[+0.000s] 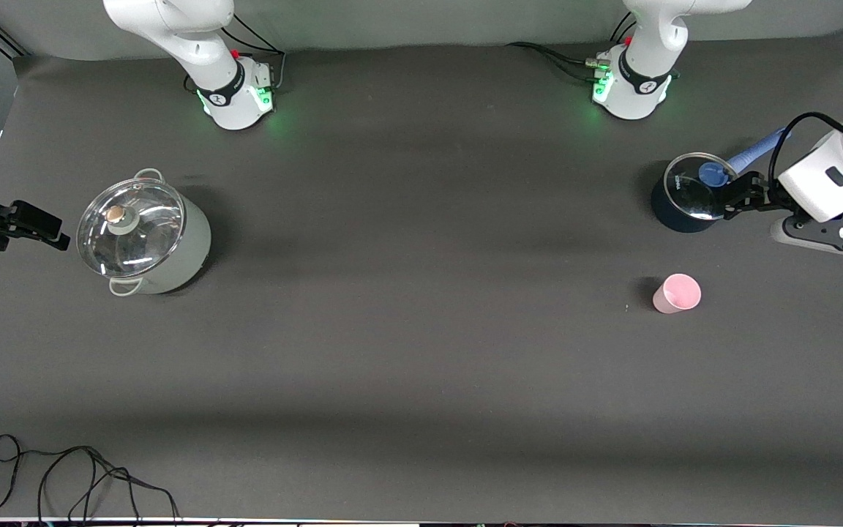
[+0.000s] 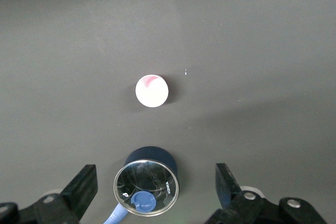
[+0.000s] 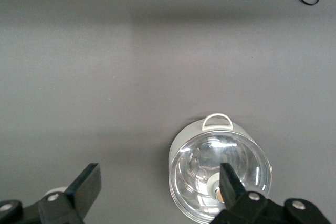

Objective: Transfer pink cup from left to right arm

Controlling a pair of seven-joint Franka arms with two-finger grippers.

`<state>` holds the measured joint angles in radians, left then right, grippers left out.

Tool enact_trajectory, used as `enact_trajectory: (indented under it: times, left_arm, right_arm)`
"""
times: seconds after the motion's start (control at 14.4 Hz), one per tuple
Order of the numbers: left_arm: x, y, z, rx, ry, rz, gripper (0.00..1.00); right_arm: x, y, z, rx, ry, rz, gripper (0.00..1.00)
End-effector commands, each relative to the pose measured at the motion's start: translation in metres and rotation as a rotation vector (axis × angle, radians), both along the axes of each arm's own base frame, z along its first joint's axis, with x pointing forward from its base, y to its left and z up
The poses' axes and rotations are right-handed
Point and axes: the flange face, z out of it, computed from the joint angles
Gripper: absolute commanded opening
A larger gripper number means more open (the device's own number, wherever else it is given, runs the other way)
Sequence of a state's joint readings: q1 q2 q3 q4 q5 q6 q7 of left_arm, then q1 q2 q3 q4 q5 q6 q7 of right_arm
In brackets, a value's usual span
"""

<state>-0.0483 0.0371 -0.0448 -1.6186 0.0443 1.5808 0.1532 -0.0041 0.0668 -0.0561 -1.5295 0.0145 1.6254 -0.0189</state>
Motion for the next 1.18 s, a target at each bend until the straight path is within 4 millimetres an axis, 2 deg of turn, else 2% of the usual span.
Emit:
enact_trajectory:
  times: [0.0,0.28,0.42,0.49,0.9,1.11]
  left_arm:
    - [-0.003,0.002,0.002,-0.006,0.011,-0.016,1.0]
    - [-0.002,0.005,0.005,-0.011,0.009,-0.095,1.0]
    - [-0.001,0.036,0.004,-0.031,0.019,-0.209,1.0]
    - [-0.001,0.045,0.005,-0.073,0.016,-0.286,1.0]
    - [-0.013,0.162,0.002,-0.332,-0.093,-0.657,0.99]
    - [-0.023,0.231,-0.018,-0.45,-0.193,-0.826,0.99]
  right_arm:
    - [-0.005,0.002,0.006,0.007,-0.007,0.018,1.0]
    - [-0.005,0.002,0.005,0.007,-0.005,0.018,1.0]
    - [-0.005,0.002,0.005,0.01,-0.005,0.018,1.0]
    - [-0.005,0.002,0.005,0.01,-0.005,0.018,1.0]
    - [-0.005,0.003,0.006,0.016,-0.01,0.018,1.0]
    - [-0.005,0.0,0.009,0.015,-0.017,0.013,1.0]
